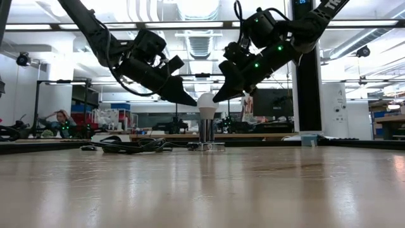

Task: Screw lightbulb
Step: Remove the lightbulb from the lamp

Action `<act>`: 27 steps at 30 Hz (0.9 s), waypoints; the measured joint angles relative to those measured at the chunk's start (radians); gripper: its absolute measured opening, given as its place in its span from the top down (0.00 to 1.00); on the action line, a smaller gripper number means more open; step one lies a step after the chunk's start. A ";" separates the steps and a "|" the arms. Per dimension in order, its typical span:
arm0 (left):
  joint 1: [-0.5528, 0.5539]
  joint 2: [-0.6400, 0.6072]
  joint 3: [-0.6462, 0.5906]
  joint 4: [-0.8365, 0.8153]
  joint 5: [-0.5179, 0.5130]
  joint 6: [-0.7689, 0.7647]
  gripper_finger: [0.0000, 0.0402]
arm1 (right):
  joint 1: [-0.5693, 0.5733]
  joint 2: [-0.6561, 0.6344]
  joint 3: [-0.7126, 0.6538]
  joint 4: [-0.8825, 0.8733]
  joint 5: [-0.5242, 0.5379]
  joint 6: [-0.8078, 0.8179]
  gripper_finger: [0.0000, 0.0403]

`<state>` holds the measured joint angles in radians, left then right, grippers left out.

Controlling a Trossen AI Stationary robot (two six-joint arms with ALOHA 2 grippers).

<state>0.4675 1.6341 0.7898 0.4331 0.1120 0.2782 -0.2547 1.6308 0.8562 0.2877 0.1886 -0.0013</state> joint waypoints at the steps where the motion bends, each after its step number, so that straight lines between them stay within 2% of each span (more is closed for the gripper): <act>1: -0.001 0.000 0.000 -0.002 0.005 -0.002 1.00 | 0.000 0.002 0.000 -0.001 0.008 0.000 1.00; 8: -0.006 0.000 0.000 -0.010 0.089 -0.010 1.00 | -0.003 0.006 0.000 -0.037 0.050 -0.001 1.00; 14: -0.005 -0.003 0.000 -0.067 0.012 -0.043 1.00 | -0.001 0.001 0.000 -0.111 0.050 -0.027 1.00; 19: -0.006 -0.012 -0.001 -0.092 0.004 -0.060 1.00 | -0.001 0.000 -0.009 -0.153 0.046 -0.046 1.00; 27: -0.017 -0.013 -0.001 -0.090 0.003 -0.131 1.00 | 0.002 -0.073 -0.074 -0.124 -0.061 -0.064 1.00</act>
<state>0.4503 1.6207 0.7891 0.3429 0.1146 0.1476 -0.2526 1.5575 0.7826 0.1636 0.1278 -0.0650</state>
